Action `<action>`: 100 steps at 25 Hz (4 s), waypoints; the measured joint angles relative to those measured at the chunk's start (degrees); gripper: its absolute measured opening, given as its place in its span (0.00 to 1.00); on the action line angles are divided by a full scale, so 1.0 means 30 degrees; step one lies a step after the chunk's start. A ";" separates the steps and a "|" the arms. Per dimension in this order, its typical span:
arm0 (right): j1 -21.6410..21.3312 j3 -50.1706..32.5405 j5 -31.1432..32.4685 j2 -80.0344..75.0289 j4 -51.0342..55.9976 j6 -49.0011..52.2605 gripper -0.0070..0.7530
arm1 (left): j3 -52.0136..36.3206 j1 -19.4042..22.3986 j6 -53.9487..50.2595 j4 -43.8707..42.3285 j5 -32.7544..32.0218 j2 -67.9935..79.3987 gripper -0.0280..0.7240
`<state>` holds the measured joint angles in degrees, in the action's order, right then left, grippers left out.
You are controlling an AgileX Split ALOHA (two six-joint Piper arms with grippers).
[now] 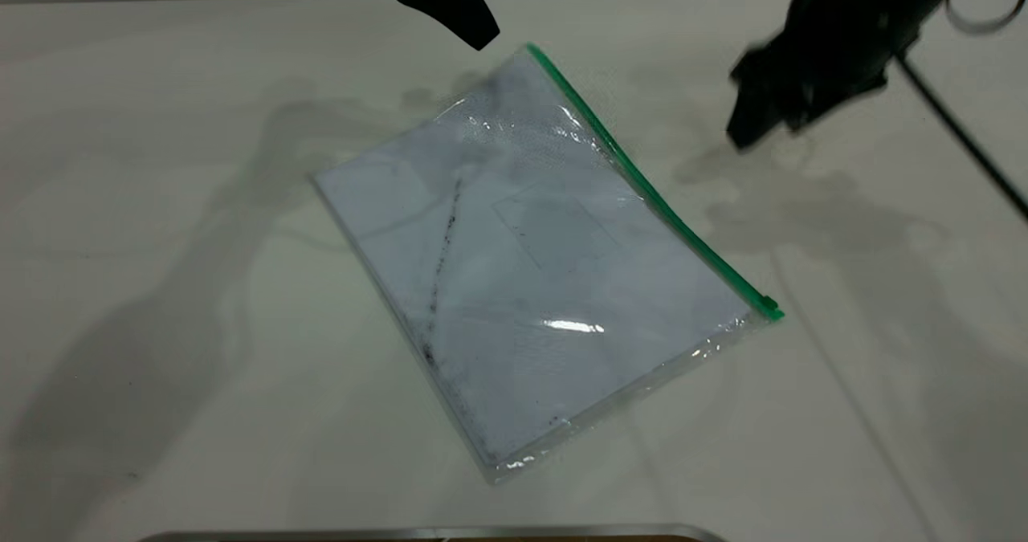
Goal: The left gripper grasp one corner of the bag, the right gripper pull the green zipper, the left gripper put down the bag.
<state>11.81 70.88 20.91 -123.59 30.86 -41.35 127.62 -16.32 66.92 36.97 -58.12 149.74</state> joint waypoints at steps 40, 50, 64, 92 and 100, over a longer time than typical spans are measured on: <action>0.0000 -0.7578 1.4399 3.5187 -0.2221 0.5786 0.73 | -0.8192 0.0259 -2.0935 -1.2584 -0.2939 -2.6453 0.81; 0.0000 -1.1484 1.4791 4.1483 -0.3638 0.6369 0.73 | -1.8281 0.0259 -2.1138 -1.2693 -0.2939 -3.3667 0.81; 0.0000 -1.4391 1.4835 4.1586 -0.7887 0.9317 0.73 | -2.6358 0.0259 -2.1296 -1.2582 -0.2939 -4.1539 0.81; 0.0000 -1.4407 1.4796 4.1586 -0.7921 0.9416 0.57 | -3.3252 0.0259 -2.1998 -1.2487 -0.2365 -4.8525 0.81; 0.0000 -1.4407 1.4796 4.1586 -0.7921 0.9416 0.46 | -3.3252 0.4851 -2.2077 -1.2323 -0.2359 -4.9989 0.81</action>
<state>11.81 27.66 65.30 1.17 7.09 -13.10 27.86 -1.77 0.68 0.00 -65.19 -0.23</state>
